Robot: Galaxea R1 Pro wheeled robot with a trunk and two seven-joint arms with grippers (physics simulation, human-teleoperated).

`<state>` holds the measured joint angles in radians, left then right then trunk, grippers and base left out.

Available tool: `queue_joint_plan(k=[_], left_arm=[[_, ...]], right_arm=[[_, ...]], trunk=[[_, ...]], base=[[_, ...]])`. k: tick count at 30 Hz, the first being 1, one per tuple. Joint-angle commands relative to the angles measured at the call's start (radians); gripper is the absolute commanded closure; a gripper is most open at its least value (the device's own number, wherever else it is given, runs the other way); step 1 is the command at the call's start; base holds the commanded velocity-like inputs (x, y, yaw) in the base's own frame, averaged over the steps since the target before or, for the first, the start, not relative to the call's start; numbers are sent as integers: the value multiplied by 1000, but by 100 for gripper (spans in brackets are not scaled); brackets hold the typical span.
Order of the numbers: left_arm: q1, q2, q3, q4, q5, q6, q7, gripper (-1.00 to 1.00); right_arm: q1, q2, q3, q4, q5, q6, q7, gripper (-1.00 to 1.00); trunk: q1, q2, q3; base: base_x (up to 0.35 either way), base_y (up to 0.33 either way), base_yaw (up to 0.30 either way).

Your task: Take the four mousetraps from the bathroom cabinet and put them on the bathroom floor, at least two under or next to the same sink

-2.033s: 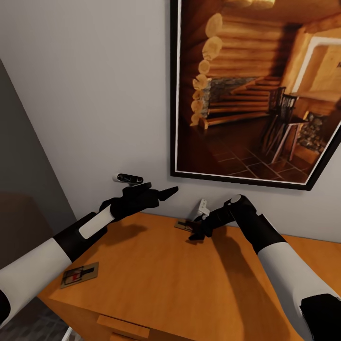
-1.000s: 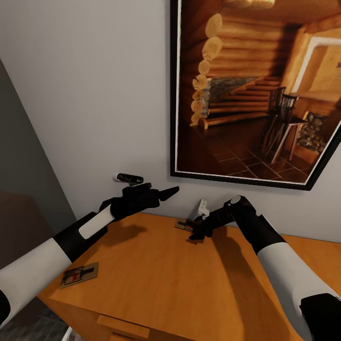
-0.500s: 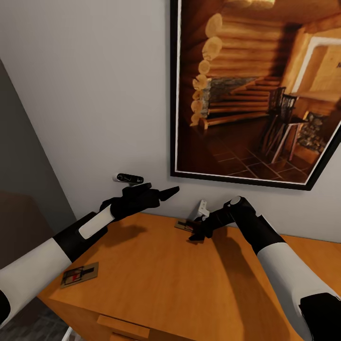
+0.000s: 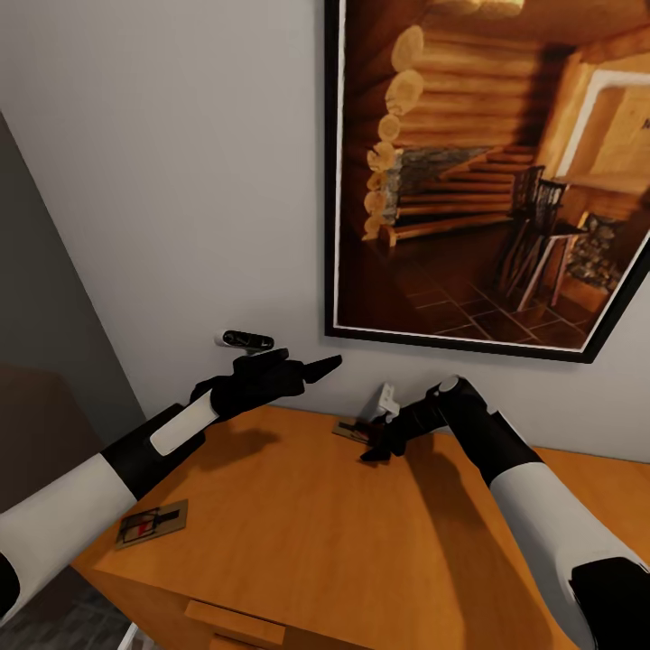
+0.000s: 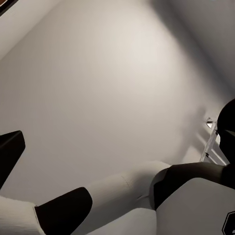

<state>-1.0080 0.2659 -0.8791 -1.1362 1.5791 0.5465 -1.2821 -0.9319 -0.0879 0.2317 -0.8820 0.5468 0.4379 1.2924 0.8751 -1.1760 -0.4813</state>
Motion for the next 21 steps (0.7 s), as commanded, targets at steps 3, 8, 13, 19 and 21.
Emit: queue_joint_plan(k=[3, 8, 13, 19, 21], left_arm=[[-1, 1, -4, 0, 10, 10, -1, -100], [-1, 1, -5, 0, 10, 10, -2, -100], [-2, 1, -4, 0, 10, 10, -2, -100], [-2, 1, -4, 0, 10, 10, -2, -100], [-2, 1, -4, 0, 10, 10, -2, -100]], right_arm=[[-1, 0, 1, 11, 7, 13, -8, -100], [-1, 0, 1, 18, 5, -6, -26, -100], [-1, 0, 1, 19, 7, -10, -31, -100], [-1, 0, 1, 19, 7, -11, -33, -100], [-1, 0, 1, 19, 7, -11, -33, -100]], trunk=[[0, -1, -1], [0, -1, -1], [0, -1, -1], [0, -1, -1], [0, -1, -1]], base=[[0, 0, 0], [0, 0, 0], [0, 0, 0], [0, 0, 0], [0, 0, 0]])
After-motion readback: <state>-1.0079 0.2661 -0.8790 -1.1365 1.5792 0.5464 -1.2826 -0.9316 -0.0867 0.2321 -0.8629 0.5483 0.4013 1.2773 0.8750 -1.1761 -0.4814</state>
